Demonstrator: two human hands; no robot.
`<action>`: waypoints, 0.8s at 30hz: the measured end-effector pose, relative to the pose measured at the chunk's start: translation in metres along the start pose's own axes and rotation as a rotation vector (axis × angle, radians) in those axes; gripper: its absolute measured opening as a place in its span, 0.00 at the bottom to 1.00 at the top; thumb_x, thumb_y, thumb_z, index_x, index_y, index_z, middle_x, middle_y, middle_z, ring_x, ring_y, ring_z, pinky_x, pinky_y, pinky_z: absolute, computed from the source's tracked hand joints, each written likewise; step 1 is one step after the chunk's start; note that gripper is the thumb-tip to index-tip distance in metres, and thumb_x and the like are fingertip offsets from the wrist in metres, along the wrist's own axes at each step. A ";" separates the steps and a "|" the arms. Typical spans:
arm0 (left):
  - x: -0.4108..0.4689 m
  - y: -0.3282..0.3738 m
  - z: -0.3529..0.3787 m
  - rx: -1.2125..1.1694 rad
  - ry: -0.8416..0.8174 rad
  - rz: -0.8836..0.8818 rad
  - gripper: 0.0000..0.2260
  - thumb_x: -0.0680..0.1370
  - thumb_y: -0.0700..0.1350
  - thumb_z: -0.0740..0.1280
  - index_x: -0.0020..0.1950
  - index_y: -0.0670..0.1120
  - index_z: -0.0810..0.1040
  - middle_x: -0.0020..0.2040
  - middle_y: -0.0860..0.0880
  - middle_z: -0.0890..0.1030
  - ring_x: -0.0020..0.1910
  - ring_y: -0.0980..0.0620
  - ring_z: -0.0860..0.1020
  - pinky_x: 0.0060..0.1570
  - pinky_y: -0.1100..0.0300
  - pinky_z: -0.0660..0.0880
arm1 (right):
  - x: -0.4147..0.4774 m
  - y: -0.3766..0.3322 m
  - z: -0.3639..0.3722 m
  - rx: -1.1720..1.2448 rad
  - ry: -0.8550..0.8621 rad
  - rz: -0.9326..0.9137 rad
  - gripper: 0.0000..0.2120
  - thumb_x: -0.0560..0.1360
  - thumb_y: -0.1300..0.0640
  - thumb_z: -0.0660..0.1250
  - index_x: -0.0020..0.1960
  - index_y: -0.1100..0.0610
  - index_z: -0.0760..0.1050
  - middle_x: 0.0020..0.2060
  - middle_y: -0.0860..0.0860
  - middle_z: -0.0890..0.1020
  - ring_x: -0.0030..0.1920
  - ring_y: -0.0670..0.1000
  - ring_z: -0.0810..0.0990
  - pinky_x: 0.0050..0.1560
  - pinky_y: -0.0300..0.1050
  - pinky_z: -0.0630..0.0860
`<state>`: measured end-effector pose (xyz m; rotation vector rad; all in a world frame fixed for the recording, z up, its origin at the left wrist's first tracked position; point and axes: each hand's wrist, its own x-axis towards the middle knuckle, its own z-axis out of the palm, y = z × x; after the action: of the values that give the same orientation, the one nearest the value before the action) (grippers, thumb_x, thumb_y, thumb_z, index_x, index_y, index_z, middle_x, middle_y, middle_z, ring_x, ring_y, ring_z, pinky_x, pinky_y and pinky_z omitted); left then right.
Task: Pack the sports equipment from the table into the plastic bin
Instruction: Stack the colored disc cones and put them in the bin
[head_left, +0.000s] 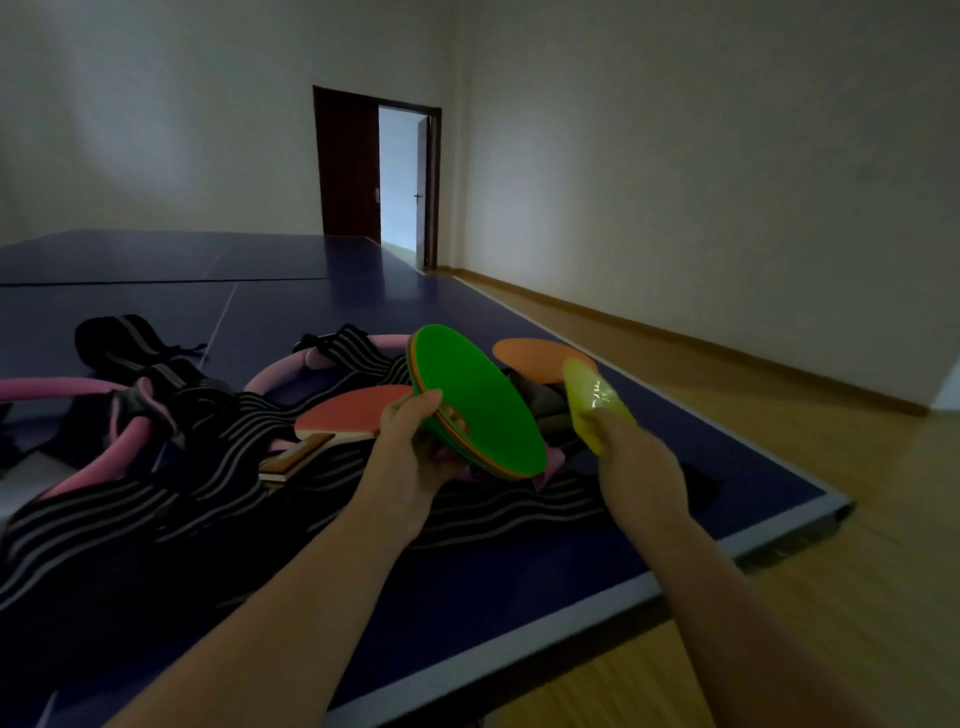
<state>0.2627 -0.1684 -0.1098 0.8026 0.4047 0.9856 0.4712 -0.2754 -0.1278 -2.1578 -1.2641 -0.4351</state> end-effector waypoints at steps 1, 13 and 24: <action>0.001 -0.002 0.004 -0.020 -0.001 -0.006 0.35 0.69 0.50 0.73 0.73 0.42 0.67 0.59 0.38 0.75 0.54 0.43 0.71 0.59 0.38 0.74 | 0.002 -0.006 -0.012 0.084 0.074 -0.047 0.17 0.80 0.64 0.58 0.65 0.55 0.76 0.47 0.57 0.81 0.42 0.54 0.75 0.40 0.46 0.67; 0.016 -0.021 0.036 -0.236 -0.174 -0.082 0.24 0.80 0.57 0.61 0.67 0.41 0.76 0.65 0.36 0.78 0.64 0.36 0.76 0.69 0.39 0.69 | 0.008 -0.063 -0.029 0.520 -0.147 -0.365 0.20 0.74 0.61 0.54 0.52 0.56 0.85 0.48 0.44 0.83 0.48 0.39 0.79 0.51 0.37 0.75; 0.059 -0.018 0.025 -0.069 0.165 0.238 0.32 0.72 0.48 0.73 0.73 0.50 0.63 0.59 0.48 0.78 0.53 0.49 0.82 0.56 0.35 0.78 | 0.126 -0.014 0.043 0.376 -0.177 0.094 0.21 0.77 0.68 0.57 0.67 0.56 0.73 0.65 0.55 0.76 0.55 0.56 0.77 0.43 0.47 0.72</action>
<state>0.3196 -0.1334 -0.1045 0.7202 0.4208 1.2874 0.5203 -0.1575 -0.0873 -1.9524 -1.2187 0.0356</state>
